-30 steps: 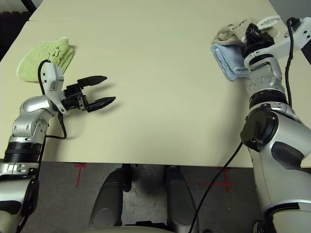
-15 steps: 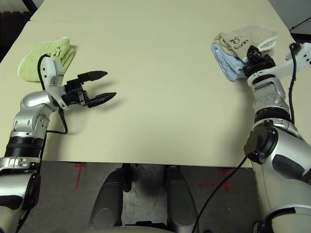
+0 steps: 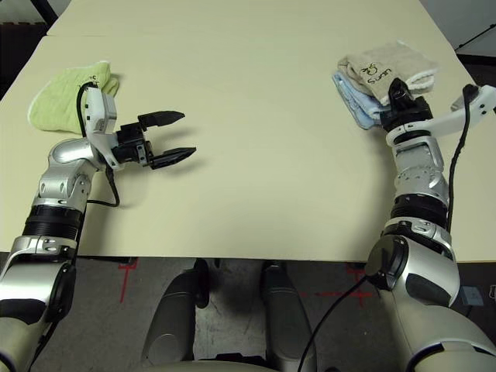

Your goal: Fold the towel and set it aside.

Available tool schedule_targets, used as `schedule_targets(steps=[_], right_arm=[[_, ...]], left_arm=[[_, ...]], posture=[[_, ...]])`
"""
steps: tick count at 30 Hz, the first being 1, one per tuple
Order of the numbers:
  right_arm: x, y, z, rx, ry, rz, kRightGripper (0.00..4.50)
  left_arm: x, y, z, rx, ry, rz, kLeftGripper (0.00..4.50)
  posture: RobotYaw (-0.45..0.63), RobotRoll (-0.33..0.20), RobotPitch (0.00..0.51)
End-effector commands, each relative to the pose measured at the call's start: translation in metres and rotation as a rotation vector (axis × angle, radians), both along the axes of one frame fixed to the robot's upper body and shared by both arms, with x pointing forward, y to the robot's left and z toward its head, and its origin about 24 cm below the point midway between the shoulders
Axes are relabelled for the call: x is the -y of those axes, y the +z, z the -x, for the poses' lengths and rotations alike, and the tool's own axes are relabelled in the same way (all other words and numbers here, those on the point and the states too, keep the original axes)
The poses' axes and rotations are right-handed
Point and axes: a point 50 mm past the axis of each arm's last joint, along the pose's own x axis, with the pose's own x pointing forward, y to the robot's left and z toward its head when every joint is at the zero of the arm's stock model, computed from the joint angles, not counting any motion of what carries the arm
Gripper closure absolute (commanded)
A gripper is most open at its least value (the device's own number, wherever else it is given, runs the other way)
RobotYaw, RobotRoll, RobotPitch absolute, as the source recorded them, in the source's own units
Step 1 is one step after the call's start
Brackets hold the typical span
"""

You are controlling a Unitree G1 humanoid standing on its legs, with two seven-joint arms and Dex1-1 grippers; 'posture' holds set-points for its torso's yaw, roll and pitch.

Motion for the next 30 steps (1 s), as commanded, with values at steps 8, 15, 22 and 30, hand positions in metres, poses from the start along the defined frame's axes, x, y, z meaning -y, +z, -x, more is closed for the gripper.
schedule_targets(steps=[8,15,22,30], right_arm=[[0.007,-0.013,0.021,-0.084,-0.053,-0.079,4.48],[-0.001,-0.019,0.027,-0.107,-0.065,-0.146,4.48],[0.001,-0.022,0.030,-0.154,-0.113,-0.167,3.18],[-0.003,-0.020,0.047,-0.230,0.071,0.046,0.20]], left_arm=[[-0.003,-0.004,0.003,-0.007,-0.004,-0.017,0.00],[-0.005,-0.005,0.003,-0.010,0.001,-0.021,0.00],[-0.005,-0.006,0.003,-0.017,0.003,-0.022,0.00],[-0.009,-0.009,0.005,-0.040,0.033,-0.005,0.00]], posture=[[-0.02,0.000,0.207],[-0.02,0.000,0.209],[-0.02,0.000,0.211],[-0.02,0.000,0.209]])
